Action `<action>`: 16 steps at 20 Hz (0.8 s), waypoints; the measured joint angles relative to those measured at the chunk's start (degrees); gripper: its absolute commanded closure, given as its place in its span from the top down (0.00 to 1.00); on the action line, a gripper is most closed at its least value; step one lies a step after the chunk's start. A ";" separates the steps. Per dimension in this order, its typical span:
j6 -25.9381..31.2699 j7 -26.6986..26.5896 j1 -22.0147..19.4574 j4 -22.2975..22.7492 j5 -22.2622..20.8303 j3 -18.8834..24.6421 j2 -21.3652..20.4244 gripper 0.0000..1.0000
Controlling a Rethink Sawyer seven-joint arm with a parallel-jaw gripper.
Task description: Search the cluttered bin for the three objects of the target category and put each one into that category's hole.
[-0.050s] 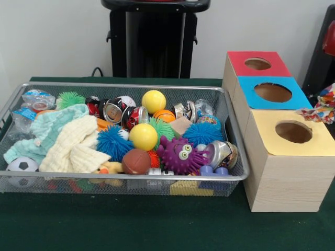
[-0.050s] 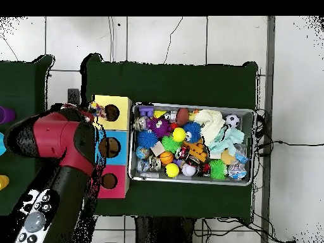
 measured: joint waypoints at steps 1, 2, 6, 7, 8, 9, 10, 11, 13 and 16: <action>-0.01 0.00 -0.36 0.00 0.00 0.06 -0.03 0.00; -0.02 0.00 -0.85 0.00 0.00 0.15 -0.11 0.00; -0.25 0.00 -2.31 0.06 0.00 0.50 -0.54 0.00; -0.44 0.00 -2.81 0.11 0.00 0.58 -0.76 0.00; -0.55 0.00 -3.06 0.13 0.00 0.58 -0.88 0.00; -0.62 0.00 -3.25 0.12 0.00 0.58 -0.98 0.00; -0.68 0.00 -3.44 0.12 0.00 0.58 -1.08 0.00; -0.73 0.00 -3.62 0.13 0.00 0.58 -1.19 0.00; -0.75 0.00 -3.90 0.13 0.00 0.58 -1.42 0.00; -0.75 0.00 -3.99 0.12 0.00 0.59 -1.48 0.00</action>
